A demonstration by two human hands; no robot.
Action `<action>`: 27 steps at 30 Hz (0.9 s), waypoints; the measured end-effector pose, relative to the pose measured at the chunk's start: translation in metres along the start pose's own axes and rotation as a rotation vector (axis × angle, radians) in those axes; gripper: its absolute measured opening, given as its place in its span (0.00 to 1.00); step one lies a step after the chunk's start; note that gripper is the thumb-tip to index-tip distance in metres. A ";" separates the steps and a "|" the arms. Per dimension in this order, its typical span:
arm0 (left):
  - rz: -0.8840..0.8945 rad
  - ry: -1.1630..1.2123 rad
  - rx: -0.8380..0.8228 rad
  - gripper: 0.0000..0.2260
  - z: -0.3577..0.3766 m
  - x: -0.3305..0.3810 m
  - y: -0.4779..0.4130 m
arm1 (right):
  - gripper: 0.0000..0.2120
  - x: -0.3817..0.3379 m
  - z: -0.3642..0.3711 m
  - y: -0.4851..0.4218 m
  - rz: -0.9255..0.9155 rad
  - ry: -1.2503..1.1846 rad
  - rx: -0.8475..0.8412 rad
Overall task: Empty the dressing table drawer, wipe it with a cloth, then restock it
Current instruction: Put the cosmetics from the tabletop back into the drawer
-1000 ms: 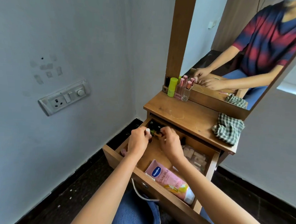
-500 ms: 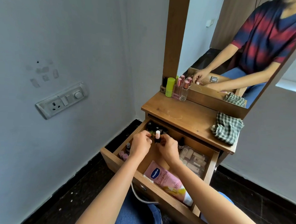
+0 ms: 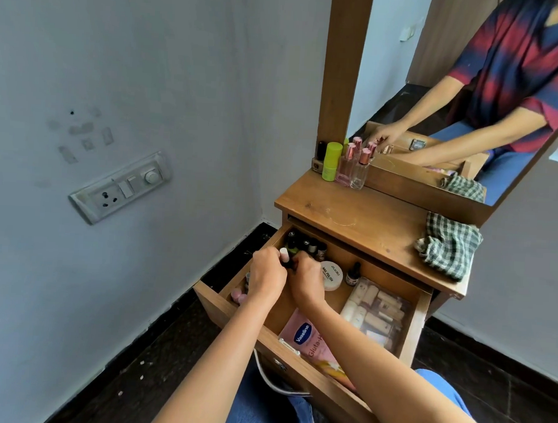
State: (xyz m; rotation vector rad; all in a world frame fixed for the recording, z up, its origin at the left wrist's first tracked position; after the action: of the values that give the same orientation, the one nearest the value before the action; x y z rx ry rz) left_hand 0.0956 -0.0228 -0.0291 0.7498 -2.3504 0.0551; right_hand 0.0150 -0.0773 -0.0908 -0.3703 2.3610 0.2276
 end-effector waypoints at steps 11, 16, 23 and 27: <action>0.062 -0.005 -0.031 0.13 -0.013 -0.002 -0.018 | 0.08 -0.010 0.015 -0.012 0.101 0.200 0.004; 0.054 -0.007 -0.073 0.14 -0.007 -0.005 -0.026 | 0.09 -0.011 0.015 -0.015 0.097 0.235 0.008; 0.069 -0.020 -0.085 0.15 -0.006 -0.005 -0.028 | 0.10 -0.013 0.014 -0.018 0.092 0.279 -0.001; 0.060 -0.019 -0.073 0.15 -0.008 -0.007 -0.026 | 0.10 -0.014 0.011 -0.013 0.087 0.261 -0.024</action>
State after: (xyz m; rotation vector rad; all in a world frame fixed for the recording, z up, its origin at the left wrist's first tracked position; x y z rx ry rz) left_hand 0.1185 -0.0389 -0.0312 0.6475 -2.3793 -0.0125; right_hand 0.0356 -0.0839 -0.0896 -0.3255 2.6367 0.2618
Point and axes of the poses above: each hand's wrist, its own y-axis away from the middle knuckle, its own z-axis out of the palm, x = y × z, the point moved 3 cm from there along -y, towards the middle knuckle, and after that the axes turned 6 degrees about -x, right-handed, at the moved point
